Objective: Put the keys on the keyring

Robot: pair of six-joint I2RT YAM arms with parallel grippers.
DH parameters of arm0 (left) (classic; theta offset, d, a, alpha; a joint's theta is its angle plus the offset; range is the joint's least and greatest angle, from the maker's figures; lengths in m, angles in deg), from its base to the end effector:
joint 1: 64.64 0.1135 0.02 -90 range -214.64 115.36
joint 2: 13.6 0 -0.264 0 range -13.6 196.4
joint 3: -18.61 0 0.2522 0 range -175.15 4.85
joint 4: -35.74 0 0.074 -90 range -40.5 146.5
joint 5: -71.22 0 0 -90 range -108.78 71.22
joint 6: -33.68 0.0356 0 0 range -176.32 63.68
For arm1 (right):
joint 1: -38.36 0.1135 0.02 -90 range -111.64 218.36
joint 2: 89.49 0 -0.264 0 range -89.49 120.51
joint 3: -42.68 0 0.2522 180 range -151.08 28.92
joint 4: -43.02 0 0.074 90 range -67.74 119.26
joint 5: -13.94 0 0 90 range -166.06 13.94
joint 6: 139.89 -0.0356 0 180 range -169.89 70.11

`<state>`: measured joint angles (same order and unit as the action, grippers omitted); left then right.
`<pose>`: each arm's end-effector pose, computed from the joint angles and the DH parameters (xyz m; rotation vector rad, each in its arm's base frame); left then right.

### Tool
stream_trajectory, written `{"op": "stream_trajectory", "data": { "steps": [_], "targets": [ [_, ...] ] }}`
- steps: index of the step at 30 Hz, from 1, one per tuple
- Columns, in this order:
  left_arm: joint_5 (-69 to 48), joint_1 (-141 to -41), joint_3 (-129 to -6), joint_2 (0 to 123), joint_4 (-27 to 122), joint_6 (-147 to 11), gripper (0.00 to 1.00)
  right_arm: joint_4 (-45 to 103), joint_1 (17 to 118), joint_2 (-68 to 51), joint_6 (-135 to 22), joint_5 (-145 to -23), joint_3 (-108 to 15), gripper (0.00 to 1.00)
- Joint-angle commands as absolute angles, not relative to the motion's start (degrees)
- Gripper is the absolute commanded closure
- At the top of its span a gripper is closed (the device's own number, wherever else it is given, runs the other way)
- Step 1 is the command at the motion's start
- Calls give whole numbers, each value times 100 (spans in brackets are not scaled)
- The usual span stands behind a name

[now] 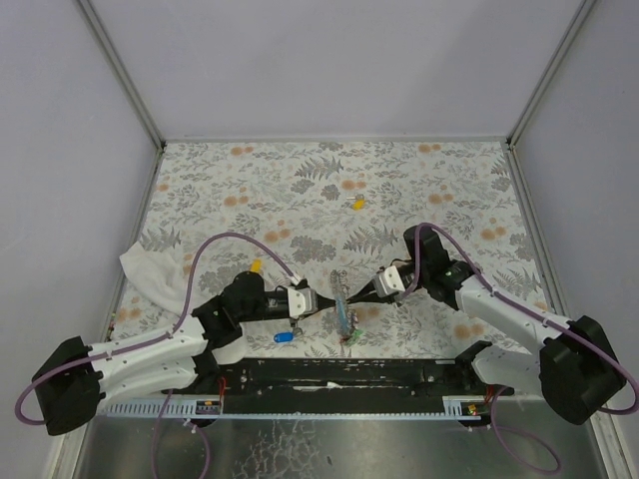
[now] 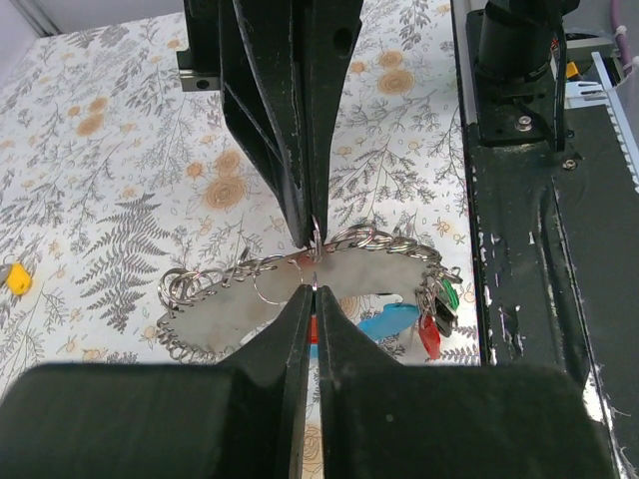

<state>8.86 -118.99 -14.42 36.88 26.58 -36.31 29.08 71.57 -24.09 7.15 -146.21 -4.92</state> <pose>0.1014 -0.1697 0.2263 1.3433 1.1599 -0.8512 0.1686 0.1504 0.2312 -1.7074 0.7426 0.9917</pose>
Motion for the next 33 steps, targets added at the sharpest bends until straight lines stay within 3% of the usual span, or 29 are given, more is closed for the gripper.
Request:
{"op": "stream_trajectory", "data": {
  "steps": [1, 33],
  "targets": [
    [573, -12029, -1642, 3740, 2547, -3552, 100, 2790, 7130, -2330, 1106, -15001, -773, 100],
    [-101, -12403, -1652, 3950, 2358, -3518, 100, 2948, 7139, -2400, 777, -14236, -672, 100]
  ]
}}
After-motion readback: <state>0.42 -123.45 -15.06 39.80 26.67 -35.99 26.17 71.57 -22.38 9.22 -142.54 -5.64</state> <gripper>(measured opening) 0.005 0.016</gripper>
